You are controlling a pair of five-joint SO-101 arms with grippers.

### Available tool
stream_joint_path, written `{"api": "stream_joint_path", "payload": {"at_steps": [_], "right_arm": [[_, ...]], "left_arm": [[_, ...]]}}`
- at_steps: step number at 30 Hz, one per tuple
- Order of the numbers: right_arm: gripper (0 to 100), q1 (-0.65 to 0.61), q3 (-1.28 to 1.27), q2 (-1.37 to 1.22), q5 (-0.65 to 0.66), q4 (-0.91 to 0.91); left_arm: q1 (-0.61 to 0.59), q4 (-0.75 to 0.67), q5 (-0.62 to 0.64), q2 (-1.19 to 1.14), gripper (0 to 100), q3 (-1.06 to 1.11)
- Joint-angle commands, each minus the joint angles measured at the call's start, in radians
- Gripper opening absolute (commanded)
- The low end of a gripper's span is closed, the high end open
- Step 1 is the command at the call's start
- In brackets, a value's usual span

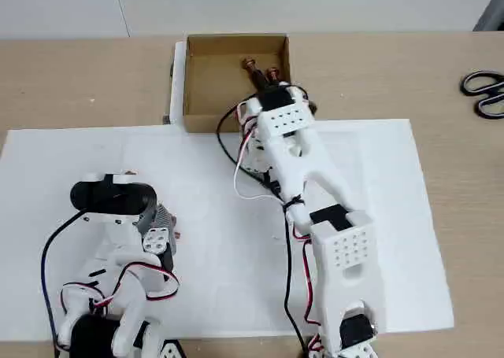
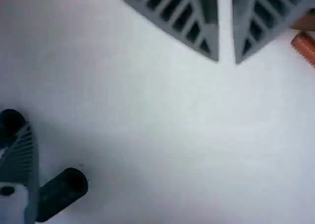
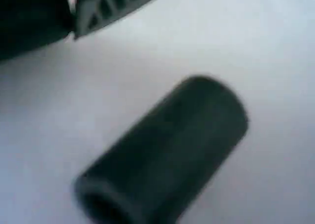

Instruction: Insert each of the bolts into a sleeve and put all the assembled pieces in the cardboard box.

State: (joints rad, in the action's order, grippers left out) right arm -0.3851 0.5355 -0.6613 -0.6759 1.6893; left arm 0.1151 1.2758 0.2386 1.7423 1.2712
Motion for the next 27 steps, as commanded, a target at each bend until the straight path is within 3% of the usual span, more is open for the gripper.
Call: {"api": "stream_joint_path", "payload": {"at_steps": [1,27], "right_arm": [[23.0,0.033,0.003,0.01,-0.003,-0.027],[23.0,0.05,0.003,0.007,0.037,-0.031]], "left_arm": [[-0.006,-0.005,0.0,0.005,1,-0.004],[-0.006,-0.002,0.0,0.005,1,-0.004]]}}
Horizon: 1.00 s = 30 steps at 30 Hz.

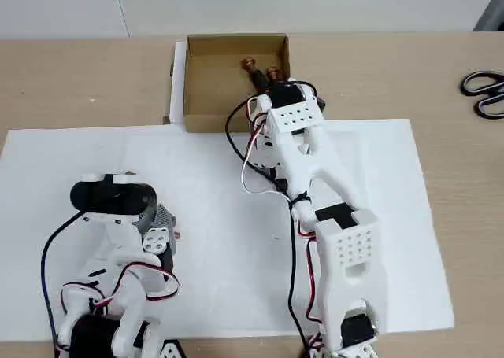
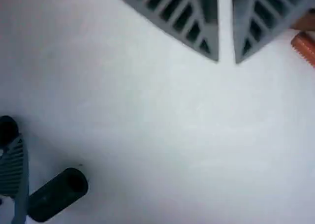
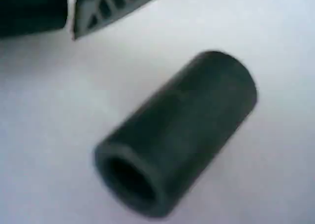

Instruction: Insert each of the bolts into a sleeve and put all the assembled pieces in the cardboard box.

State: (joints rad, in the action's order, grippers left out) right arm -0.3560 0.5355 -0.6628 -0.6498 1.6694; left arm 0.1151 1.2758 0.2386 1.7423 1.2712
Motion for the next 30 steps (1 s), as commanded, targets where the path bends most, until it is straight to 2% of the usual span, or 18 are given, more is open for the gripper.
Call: {"api": "stream_joint_path", "payload": {"at_steps": [1,8,11,14,20,30], "right_arm": [[23.0,0.022,0.003,0.008,0.012,-0.012],[22.4,0.025,0.003,0.016,0.014,-0.001],[14.4,0.027,0.003,0.019,0.026,0.007],[7.2,0.024,0.017,0.024,0.107,0.05],[8.4,0.041,0.017,0.048,0.127,0.059],[8.3,0.045,0.012,0.197,0.5,0.064]], "left_arm": [[-0.006,-0.002,0.0,0.005,1,-0.004],[-0.006,-0.002,0.0,0.005,1,-0.004],[-0.006,-0.002,0.0,0.005,1,-0.004],[-0.005,-0.002,0.0,0.005,1,-0.004],[-0.005,-0.002,0.0,0.005,1,-0.004],[-0.006,-0.002,0.0,0.005,1,-0.004]]}}
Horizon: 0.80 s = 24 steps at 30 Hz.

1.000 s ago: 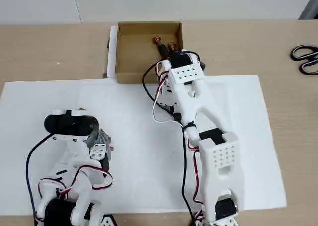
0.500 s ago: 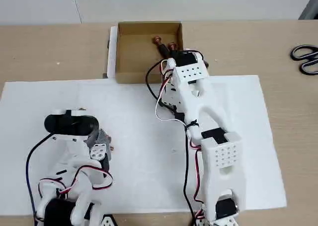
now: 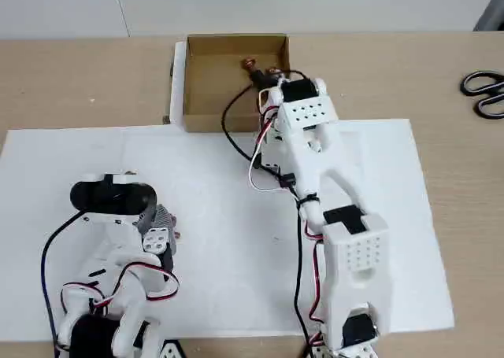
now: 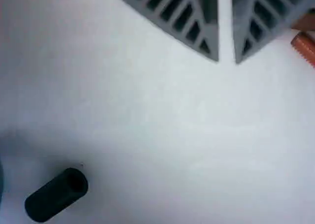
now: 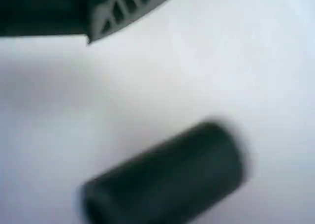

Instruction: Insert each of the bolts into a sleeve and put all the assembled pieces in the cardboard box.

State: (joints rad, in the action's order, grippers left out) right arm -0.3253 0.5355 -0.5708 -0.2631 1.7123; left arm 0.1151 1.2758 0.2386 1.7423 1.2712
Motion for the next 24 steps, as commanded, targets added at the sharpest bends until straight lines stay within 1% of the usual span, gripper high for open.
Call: {"api": "stream_joint_path", "payload": {"at_steps": [1,5,13,15,20,21,24], "right_arm": [[8.3,0.018,0.012,0.116,0.155,0.021],[8.3,0.022,0.003,0.12,0.278,0.022],[9.3,0.022,-0.112,0.125,0.427,0.022],[14.0,0.022,-0.121,0.127,0.431,0.022],[36.0,0.022,-0.123,0.12,0.436,0.021],[38.7,0.022,-0.124,0.12,0.436,0.021],[39.4,0.022,-0.124,0.122,0.434,0.021]], "left_arm": [[-0.006,-0.002,0.0,0.005,1,-0.004],[-0.006,-0.002,0.0,0.005,1,-0.004],[-0.006,-0.002,0.0,0.005,1,-0.004],[-0.005,-0.002,0.0,0.005,1,-0.004],[-0.002,-0.002,0.0,0.005,1,-0.004],[-0.002,-0.002,0.0,0.005,1,-0.004],[-0.002,-0.002,0.0,0.005,1,-0.004]]}}
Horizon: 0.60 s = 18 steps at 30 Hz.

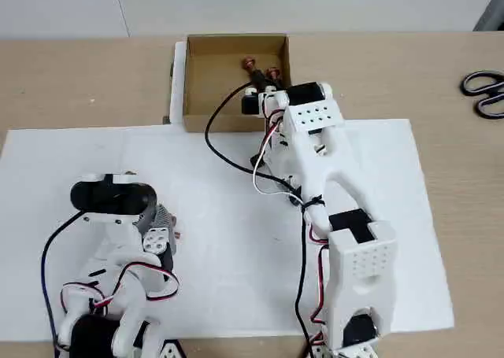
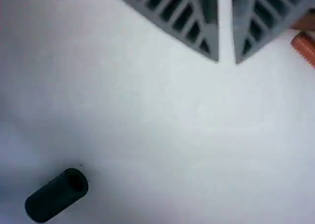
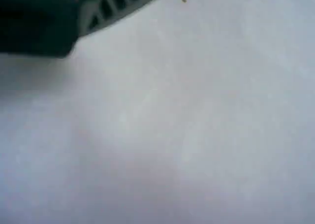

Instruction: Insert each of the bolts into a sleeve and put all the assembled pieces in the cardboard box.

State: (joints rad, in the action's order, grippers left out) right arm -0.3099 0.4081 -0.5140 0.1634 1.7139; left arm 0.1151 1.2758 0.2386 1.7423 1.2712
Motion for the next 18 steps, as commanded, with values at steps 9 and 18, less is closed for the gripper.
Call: {"api": "stream_joint_path", "payload": {"at_steps": [9,18], "right_arm": [[39.4,0.005,0.003,0.064,0.0,0.019],[39.4,-0.007,0.003,0.064,-0.434,0.022]], "left_arm": [[-0.002,-0.002,0.0,0.005,1,-0.004],[-0.002,-0.002,0.0,0.005,1,-0.002]]}}
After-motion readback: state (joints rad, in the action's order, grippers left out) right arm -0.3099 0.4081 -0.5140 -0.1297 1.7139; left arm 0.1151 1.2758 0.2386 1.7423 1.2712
